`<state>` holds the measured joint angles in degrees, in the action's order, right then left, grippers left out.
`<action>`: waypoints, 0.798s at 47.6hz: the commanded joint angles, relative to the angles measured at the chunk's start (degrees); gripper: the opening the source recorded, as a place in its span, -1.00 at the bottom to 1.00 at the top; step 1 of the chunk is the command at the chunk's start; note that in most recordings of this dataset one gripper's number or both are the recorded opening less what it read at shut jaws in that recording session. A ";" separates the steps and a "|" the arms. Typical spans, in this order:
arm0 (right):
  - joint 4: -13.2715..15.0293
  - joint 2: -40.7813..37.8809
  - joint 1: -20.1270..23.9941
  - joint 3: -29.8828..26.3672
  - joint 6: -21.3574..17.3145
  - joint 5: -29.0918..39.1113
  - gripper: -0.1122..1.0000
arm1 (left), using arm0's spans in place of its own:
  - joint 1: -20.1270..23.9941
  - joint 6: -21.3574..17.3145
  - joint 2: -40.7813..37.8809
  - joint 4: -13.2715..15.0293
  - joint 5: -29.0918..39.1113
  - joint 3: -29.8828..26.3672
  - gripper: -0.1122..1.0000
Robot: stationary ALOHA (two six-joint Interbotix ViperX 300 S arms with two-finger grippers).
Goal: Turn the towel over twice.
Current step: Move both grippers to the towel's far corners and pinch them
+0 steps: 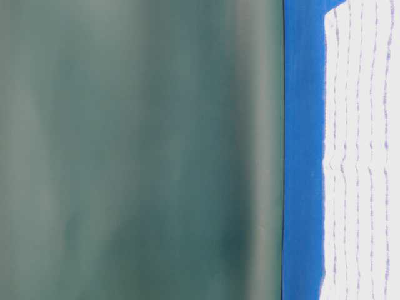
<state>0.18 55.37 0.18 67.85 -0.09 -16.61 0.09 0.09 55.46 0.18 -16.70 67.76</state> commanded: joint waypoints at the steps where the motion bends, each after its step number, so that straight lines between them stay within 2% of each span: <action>1: 0.00 -0.44 -0.97 -1.58 -0.09 -0.44 -0.80 | 0.70 -0.70 -0.35 0.70 -0.53 -1.49 -0.80; 14: -0.79 -4.66 -7.03 -2.46 -0.53 5.45 -0.80 | 4.39 -3.25 -3.96 0.70 -0.62 -0.79 -0.80; 23: -1.85 -10.37 -13.36 -2.02 -0.62 5.98 -0.80 | 8.70 -3.16 -8.96 0.70 -1.67 0.00 -0.79; 32: -2.37 -18.72 -19.07 -2.37 -0.62 5.89 -0.77 | 13.54 -3.16 -15.21 0.79 -6.42 1.58 -0.75; 35: -2.37 -21.88 -20.48 -2.72 -0.53 5.54 -0.49 | 15.21 -3.16 -17.31 0.88 -7.91 2.02 -0.54; 38: -2.37 -25.05 -21.97 -3.25 -0.53 5.10 -0.15 | 16.70 -3.16 -20.04 0.79 -9.49 2.46 -0.24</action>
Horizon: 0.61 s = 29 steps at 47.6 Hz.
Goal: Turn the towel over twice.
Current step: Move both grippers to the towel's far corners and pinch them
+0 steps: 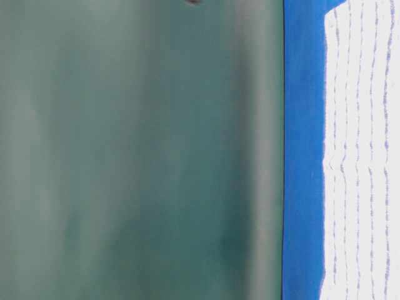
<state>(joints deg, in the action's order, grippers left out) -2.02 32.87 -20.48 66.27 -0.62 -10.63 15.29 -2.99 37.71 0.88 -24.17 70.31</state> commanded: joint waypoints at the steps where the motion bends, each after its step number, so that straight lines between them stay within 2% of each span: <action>1: -0.18 -3.60 -1.67 -1.85 0.00 -1.05 -0.01 | 1.93 -0.09 -3.08 0.18 -2.37 0.09 -0.13; 4: -0.09 -7.21 -2.90 -2.37 0.09 -1.76 0.28 | 3.08 -0.09 -5.71 0.09 -3.08 0.09 0.25; 6: -0.09 -9.14 -3.43 -2.64 0.18 -2.37 0.38 | 3.78 -0.18 -7.47 0.09 -3.34 0.09 0.46; 9: 0.00 -11.87 -4.22 -3.08 0.18 -3.34 0.35 | 4.83 -0.18 -10.28 0.09 -3.96 -0.18 0.72; 11: 0.00 -13.80 -4.75 -3.25 0.18 -3.96 0.31 | 5.80 -0.26 -12.83 0.09 -4.83 -0.09 0.82; 29: 0.00 -29.44 -8.79 -6.24 0.62 -7.82 0.31 | 12.39 -0.35 -31.03 0.09 -14.77 -0.70 0.81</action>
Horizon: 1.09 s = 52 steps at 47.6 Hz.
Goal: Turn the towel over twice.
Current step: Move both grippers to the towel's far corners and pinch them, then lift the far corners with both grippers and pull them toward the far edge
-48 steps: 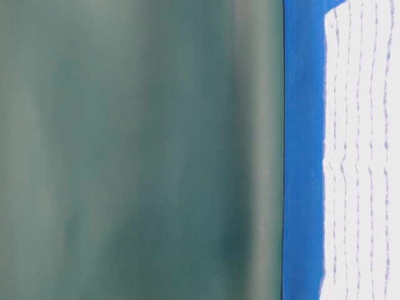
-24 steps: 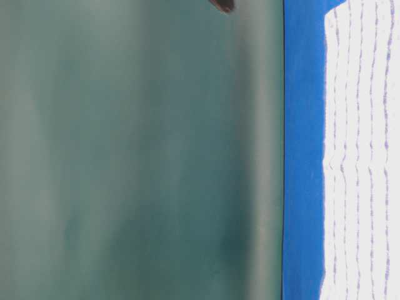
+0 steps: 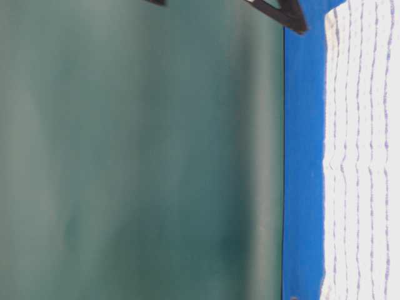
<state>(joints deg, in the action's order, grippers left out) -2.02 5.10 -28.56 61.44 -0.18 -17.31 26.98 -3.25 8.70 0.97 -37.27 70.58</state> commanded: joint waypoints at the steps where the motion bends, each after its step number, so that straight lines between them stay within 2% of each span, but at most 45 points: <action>1: 0.09 -2.37 -0.88 -1.58 0.26 -1.23 0.31 | 0.88 -0.09 -3.25 0.00 -2.20 -1.14 0.81; 11: 0.09 -6.68 -1.49 -2.81 0.53 -1.76 0.30 | 1.58 -0.09 -9.84 0.00 -3.78 -2.81 0.80; 19: 0.18 -7.21 -1.49 -2.72 0.53 -1.76 0.25 | 3.43 -0.09 -12.13 0.09 -2.46 -3.69 0.69; 23: 0.26 -7.21 -1.49 -2.72 0.70 -1.32 0.09 | 3.96 -0.18 -12.74 0.09 -0.79 -4.04 0.41; 31: 1.05 -7.21 -1.49 -2.90 0.97 0.53 -0.71 | 3.69 -1.76 -13.27 0.09 2.11 -4.92 -0.48; 35: 1.05 -7.21 -1.49 -2.90 0.97 0.62 -0.71 | 3.43 -2.55 -13.27 0.09 2.55 -5.10 -0.75; 44: 1.05 -7.03 -1.58 -3.25 0.88 0.62 -0.71 | 3.43 -2.64 -12.39 0.18 2.90 -5.27 -0.74; 52: 1.05 -4.39 -3.52 -4.31 1.14 0.88 -0.71 | 3.69 -2.81 -8.96 0.18 3.52 -5.98 -0.74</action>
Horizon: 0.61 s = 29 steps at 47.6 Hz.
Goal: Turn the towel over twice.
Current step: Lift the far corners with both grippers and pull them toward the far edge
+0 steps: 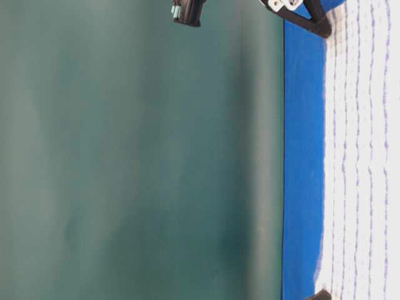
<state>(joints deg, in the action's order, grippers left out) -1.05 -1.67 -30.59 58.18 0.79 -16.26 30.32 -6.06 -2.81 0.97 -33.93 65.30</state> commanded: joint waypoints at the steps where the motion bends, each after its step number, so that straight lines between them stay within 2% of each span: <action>1: 0.09 2.81 -1.93 -1.14 0.26 -0.18 -0.71 | 0.44 0.00 3.16 0.09 0.35 -0.88 -0.74; 7: 0.62 6.33 -3.96 -1.85 1.23 1.23 -0.71 | 1.14 -0.18 7.47 0.18 2.64 -2.29 -0.74; 23: 0.97 17.05 -9.14 -7.03 6.59 10.55 -0.71 | 4.57 -0.79 18.63 0.09 6.42 -7.38 -0.74; 29: 1.05 20.21 -10.63 -9.67 8.61 13.27 -0.71 | 5.45 -3.52 21.62 0.09 6.86 -8.96 -0.74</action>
<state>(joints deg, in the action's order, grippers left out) -0.18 16.00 -40.17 51.06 8.88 -4.04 35.07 -8.44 16.44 0.97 -26.98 58.27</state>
